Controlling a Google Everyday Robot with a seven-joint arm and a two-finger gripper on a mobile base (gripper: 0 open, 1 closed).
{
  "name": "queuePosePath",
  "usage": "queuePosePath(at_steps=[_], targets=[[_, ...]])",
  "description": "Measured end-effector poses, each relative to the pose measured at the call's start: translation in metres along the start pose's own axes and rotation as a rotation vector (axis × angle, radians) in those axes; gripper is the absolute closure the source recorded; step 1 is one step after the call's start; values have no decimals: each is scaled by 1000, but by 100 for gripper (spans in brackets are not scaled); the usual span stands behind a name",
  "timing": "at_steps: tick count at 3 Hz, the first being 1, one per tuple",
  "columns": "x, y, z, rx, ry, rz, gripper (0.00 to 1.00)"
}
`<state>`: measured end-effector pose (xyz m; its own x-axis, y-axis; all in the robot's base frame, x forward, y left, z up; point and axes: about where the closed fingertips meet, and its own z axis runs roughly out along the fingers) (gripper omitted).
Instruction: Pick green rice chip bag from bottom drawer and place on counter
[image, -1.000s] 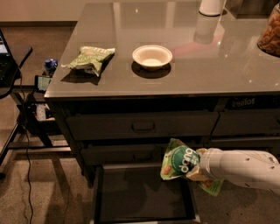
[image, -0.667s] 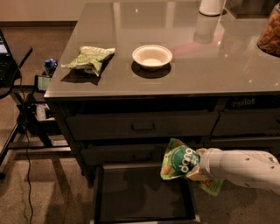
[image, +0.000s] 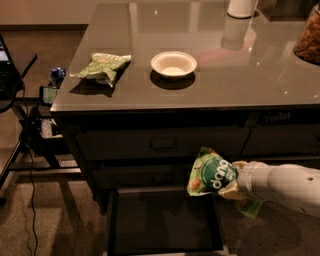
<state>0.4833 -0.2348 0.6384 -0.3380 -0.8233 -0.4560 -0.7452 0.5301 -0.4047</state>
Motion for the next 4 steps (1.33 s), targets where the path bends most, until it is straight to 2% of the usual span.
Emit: queuePosePath(at_steps=[2,3,4], targets=[[-8,-27,-61,100,-8,5,100],[-6,-41,-95,178,-6,14,100],[-8,-42,-98,184,-8,12,100]])
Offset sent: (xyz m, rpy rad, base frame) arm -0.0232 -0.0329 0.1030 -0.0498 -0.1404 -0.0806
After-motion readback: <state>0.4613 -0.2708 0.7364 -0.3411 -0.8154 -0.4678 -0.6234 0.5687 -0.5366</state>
